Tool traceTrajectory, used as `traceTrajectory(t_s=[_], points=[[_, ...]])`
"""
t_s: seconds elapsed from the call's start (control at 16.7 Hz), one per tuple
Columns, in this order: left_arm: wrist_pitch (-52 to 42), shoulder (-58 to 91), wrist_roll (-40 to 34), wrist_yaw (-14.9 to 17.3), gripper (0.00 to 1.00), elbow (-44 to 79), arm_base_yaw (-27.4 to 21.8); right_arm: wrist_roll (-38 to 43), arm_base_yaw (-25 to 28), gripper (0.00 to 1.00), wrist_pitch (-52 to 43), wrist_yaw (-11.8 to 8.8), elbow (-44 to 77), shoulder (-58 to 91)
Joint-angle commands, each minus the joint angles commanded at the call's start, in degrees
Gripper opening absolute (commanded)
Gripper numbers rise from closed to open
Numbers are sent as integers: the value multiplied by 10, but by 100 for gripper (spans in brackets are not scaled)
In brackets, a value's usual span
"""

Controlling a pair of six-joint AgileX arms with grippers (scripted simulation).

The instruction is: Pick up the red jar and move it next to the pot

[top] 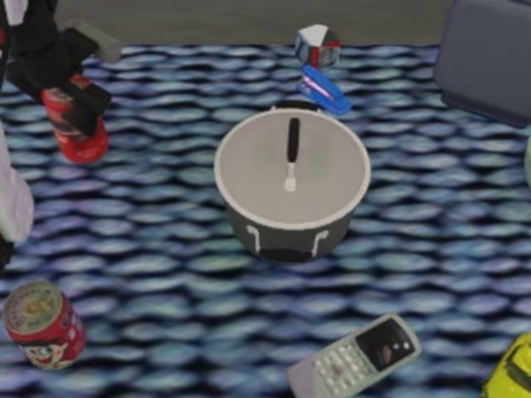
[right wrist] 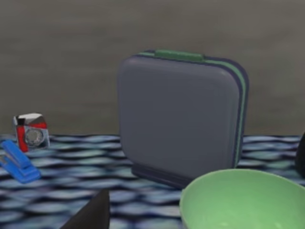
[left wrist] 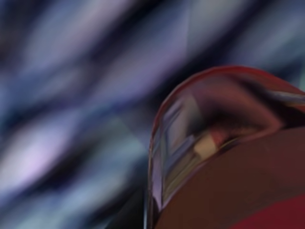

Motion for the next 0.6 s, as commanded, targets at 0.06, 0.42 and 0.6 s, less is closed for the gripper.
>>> traceTrajectory(t_s=[0.06, 0.42, 0.6], points=[[0, 0, 0, 0, 0, 0, 0, 0, 0, 100, 0, 0, 0, 0], [17, -34, -1, -1, 0, -38, 1, 0, 0, 100, 0, 0, 0, 0], [49, -103, -1, -2, 0, -129, 3, 0, 0, 100, 0, 0, 0, 0]])
